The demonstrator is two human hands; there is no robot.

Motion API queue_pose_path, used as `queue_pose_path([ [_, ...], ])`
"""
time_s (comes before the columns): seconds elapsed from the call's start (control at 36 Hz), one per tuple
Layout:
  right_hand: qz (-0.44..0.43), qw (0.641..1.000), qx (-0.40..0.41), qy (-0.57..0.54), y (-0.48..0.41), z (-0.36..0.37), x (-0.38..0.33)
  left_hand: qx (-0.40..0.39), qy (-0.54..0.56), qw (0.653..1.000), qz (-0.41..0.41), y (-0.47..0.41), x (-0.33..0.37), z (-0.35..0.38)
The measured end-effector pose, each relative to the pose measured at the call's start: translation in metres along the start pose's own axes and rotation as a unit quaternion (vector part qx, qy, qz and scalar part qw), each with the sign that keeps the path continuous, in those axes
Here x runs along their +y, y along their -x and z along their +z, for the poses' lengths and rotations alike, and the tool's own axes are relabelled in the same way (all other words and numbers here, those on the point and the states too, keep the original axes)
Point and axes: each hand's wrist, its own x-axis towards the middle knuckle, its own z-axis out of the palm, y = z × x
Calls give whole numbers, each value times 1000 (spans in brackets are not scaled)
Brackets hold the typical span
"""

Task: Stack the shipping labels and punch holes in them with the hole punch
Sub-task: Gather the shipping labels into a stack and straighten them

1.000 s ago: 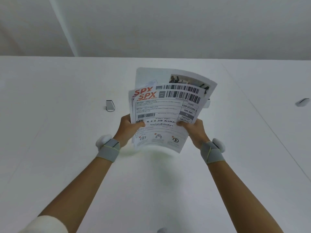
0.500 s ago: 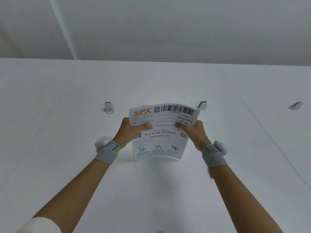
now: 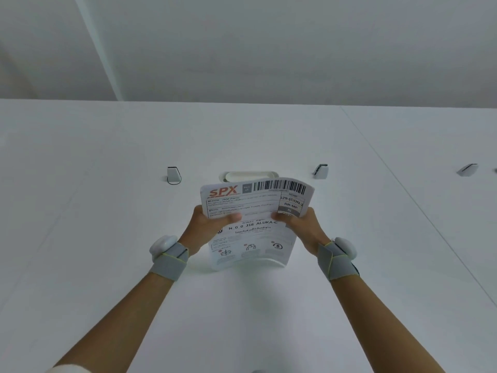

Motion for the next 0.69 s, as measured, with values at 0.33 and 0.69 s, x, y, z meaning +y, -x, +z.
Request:
queue_pose_path([
  [0.33,12,1000,13,-6,-4,4,11,13,-11,1000,-8,-2,-16,0],
  [0.69,25,1000,-1,12,-14,-5,2,2,-43,998,-53,-27,0,-6],
])
